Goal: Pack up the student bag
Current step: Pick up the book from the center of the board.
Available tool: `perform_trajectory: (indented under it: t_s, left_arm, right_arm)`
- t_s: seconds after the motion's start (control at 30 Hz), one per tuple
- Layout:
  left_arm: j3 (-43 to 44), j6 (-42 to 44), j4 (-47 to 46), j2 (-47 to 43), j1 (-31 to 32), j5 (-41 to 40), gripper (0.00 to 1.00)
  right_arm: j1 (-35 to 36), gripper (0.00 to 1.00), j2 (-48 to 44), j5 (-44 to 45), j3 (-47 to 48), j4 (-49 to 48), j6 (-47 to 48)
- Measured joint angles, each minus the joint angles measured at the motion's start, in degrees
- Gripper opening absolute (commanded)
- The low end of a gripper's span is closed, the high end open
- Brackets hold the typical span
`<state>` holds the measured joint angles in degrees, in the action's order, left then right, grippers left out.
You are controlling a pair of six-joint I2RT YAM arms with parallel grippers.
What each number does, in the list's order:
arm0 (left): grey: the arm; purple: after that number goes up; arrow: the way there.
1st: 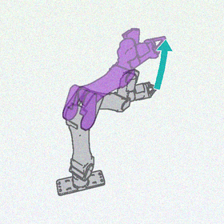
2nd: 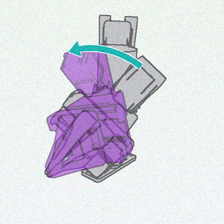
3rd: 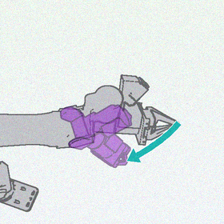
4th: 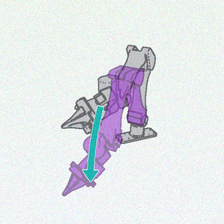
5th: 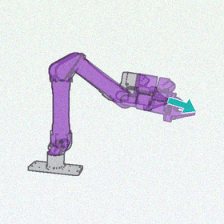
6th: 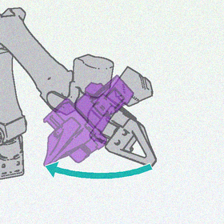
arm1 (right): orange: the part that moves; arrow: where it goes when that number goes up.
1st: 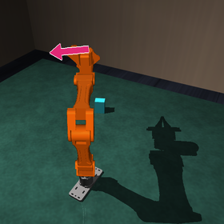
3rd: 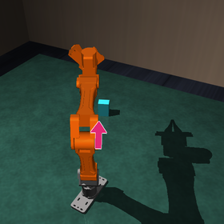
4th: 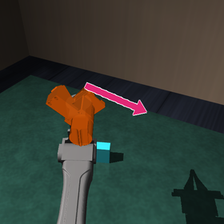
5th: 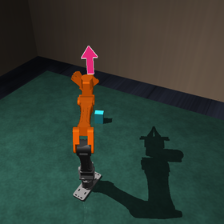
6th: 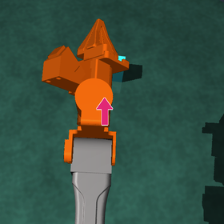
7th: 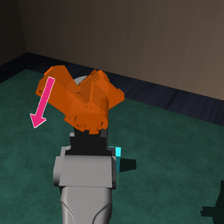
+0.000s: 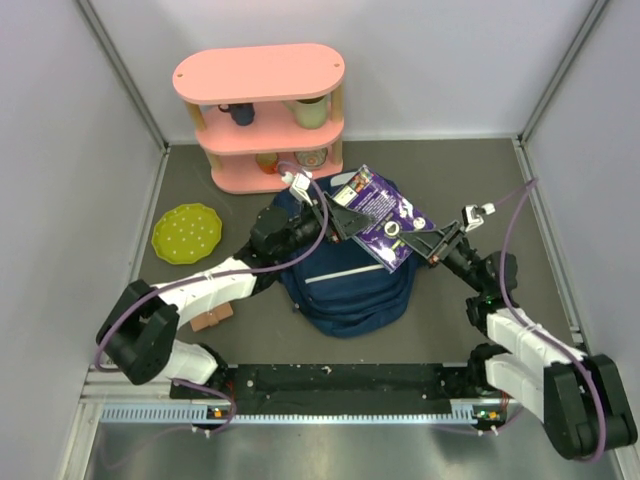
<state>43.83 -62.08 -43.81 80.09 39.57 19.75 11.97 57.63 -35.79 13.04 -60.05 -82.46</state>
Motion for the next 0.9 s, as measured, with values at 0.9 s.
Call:
perform_trajectory:
  t_s: [0.9]
  left_arm:
    - [11.2,57.4,58.4,-0.6,20.3,-11.2,0.74]
  right_arm:
    - [0.1,0.00,-41.3,45.0,11.1,87.8,27.0]
